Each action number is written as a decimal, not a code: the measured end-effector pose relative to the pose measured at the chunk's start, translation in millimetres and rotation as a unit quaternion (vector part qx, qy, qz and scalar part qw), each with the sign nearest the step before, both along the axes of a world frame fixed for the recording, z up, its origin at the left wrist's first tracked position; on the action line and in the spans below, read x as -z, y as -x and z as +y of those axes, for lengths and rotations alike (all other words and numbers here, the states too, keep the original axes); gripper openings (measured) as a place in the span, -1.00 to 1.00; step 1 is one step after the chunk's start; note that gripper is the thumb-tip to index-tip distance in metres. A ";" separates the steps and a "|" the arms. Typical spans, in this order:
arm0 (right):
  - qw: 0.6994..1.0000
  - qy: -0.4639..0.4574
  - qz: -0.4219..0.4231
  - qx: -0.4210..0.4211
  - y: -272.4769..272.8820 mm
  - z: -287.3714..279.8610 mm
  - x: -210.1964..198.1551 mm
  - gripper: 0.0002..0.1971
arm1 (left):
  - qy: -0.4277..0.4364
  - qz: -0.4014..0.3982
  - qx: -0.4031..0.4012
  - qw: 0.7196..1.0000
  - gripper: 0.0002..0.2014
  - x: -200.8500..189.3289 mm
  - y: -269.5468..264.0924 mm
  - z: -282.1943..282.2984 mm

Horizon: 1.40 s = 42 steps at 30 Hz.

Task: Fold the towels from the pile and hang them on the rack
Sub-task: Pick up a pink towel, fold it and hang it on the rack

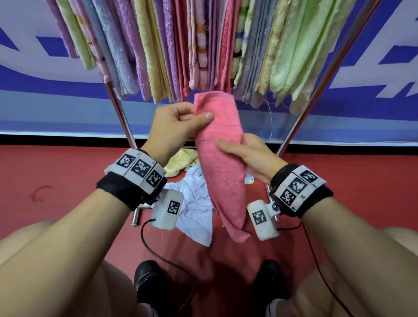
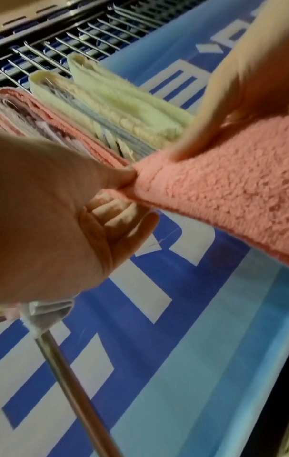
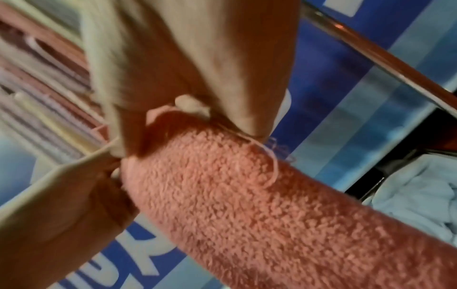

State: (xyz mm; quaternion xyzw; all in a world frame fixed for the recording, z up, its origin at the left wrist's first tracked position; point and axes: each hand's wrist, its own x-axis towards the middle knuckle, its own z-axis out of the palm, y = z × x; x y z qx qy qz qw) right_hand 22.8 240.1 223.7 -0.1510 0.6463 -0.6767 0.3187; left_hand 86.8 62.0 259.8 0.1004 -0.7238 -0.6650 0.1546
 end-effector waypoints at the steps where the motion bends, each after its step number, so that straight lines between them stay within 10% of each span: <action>1: 1.000 -0.018 0.017 0.017 -2.5 -4.2 4.4 -0.74 | 0.003 -0.005 -0.023 1.000 -0.81 3.2 2.1 -4.1; 7: 0.988 0.055 0.021 0.145 -1.4 -11.6 -3.3 -0.75 | 0.001 -0.089 -0.076 0.993 -0.47 29.1 2.4 8.3; 12: 0.979 0.081 0.018 0.188 -2.8 -15.4 -10.4 -0.79 | 0.091 -0.081 -0.026 0.992 -0.69 53.0 -1.5 12.4; 19: 0.975 0.107 0.004 0.193 -4.7 -17.6 -14.5 -0.82 | -0.075 -0.089 -0.027 0.993 -0.91 54.2 -1.6 12.0; 34: 0.972 0.090 0.007 0.216 20.8 0.1 -22.7 -0.71 | -0.017 -0.115 0.146 0.982 -0.87 49.9 -1.0 17.6; 39: 0.959 0.099 -0.088 0.252 33.4 10.8 -17.6 -0.63 | 0.071 -0.134 0.178 0.972 -0.84 44.4 -4.8 21.5; 42: 0.965 0.110 -0.210 0.114 12.1 10.8 -2.2 -0.34 | 0.042 -0.096 0.111 0.988 -0.79 35.7 -2.4 18.8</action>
